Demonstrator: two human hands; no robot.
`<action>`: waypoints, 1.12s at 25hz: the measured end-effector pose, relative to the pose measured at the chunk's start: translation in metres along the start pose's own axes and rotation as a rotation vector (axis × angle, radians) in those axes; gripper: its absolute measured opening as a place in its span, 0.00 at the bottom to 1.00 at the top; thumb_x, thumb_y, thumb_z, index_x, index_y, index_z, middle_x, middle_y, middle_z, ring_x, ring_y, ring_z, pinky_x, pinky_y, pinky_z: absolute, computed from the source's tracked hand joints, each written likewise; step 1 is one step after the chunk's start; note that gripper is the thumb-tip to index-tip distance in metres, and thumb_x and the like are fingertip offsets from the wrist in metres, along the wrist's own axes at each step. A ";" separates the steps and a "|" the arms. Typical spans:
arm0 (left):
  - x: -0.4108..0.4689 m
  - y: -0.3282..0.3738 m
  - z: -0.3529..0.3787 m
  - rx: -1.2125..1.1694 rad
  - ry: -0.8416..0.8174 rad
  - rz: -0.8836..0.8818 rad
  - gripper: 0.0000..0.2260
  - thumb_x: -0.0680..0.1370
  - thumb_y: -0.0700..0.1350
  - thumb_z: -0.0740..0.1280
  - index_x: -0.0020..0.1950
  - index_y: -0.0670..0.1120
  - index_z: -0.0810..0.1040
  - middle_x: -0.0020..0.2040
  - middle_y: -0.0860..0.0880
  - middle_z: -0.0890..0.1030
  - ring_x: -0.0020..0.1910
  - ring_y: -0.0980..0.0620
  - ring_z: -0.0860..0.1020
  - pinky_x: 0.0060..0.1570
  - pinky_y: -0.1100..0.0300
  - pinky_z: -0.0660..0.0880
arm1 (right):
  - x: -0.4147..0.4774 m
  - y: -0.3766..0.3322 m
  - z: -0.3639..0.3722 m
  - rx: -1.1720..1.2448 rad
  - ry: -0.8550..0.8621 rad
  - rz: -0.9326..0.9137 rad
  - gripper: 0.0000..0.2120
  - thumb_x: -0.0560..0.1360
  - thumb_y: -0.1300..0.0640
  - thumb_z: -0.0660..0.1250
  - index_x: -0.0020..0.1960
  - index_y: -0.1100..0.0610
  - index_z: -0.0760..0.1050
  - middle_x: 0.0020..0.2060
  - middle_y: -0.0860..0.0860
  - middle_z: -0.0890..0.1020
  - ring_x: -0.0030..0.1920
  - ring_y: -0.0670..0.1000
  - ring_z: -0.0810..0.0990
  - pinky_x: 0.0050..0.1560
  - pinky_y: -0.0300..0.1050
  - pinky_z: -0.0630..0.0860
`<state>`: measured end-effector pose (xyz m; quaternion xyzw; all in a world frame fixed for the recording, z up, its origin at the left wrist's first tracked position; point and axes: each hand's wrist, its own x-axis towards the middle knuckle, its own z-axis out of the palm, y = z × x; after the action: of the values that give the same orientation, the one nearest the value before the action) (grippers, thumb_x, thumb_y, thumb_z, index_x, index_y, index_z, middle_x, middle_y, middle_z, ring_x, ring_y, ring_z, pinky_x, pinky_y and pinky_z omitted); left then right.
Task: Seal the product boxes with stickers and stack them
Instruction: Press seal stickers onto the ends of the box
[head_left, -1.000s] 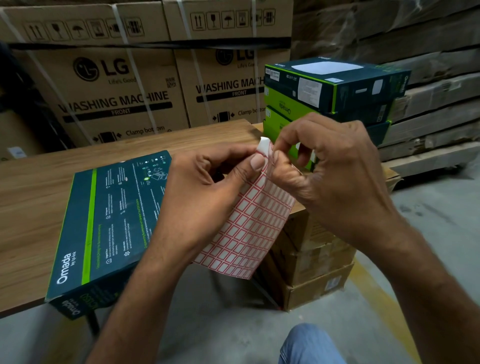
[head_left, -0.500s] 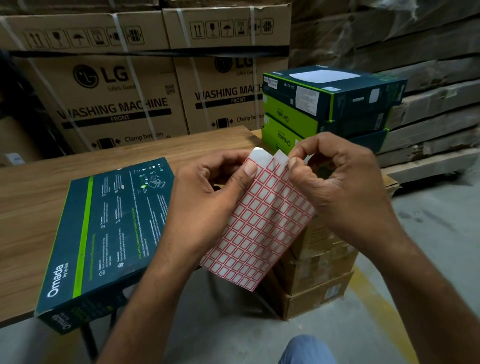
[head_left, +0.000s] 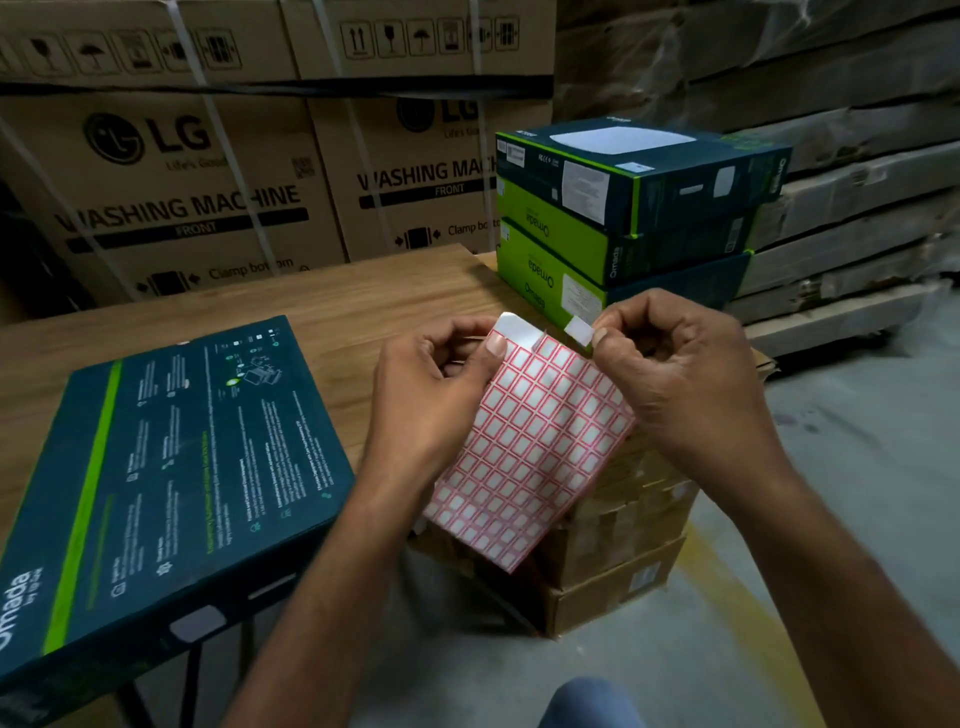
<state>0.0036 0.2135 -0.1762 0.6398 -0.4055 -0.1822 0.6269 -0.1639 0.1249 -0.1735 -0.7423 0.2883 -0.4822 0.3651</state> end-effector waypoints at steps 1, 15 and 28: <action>0.003 -0.003 0.003 0.002 -0.001 -0.019 0.08 0.80 0.42 0.74 0.54 0.54 0.85 0.44 0.55 0.88 0.44 0.55 0.87 0.41 0.63 0.83 | 0.002 0.003 0.000 0.013 0.018 0.018 0.05 0.76 0.47 0.68 0.45 0.48 0.79 0.40 0.45 0.82 0.41 0.44 0.83 0.35 0.38 0.80; 0.078 -0.099 0.036 0.069 0.110 -0.238 0.07 0.79 0.40 0.74 0.48 0.51 0.80 0.41 0.47 0.87 0.39 0.49 0.86 0.42 0.50 0.84 | 0.021 0.054 0.018 -0.078 0.018 0.115 0.05 0.79 0.56 0.71 0.44 0.50 0.79 0.37 0.45 0.81 0.37 0.38 0.78 0.37 0.30 0.75; 0.072 -0.088 0.056 -0.002 0.306 -0.128 0.15 0.81 0.33 0.63 0.58 0.51 0.81 0.57 0.54 0.81 0.52 0.67 0.79 0.54 0.64 0.78 | 0.014 0.070 0.020 -0.039 -0.016 0.211 0.04 0.78 0.56 0.70 0.44 0.52 0.82 0.39 0.47 0.84 0.38 0.42 0.80 0.35 0.30 0.73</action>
<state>0.0306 0.1129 -0.2485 0.6842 -0.2634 -0.1226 0.6690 -0.1457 0.0795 -0.2286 -0.7186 0.3713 -0.4294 0.4017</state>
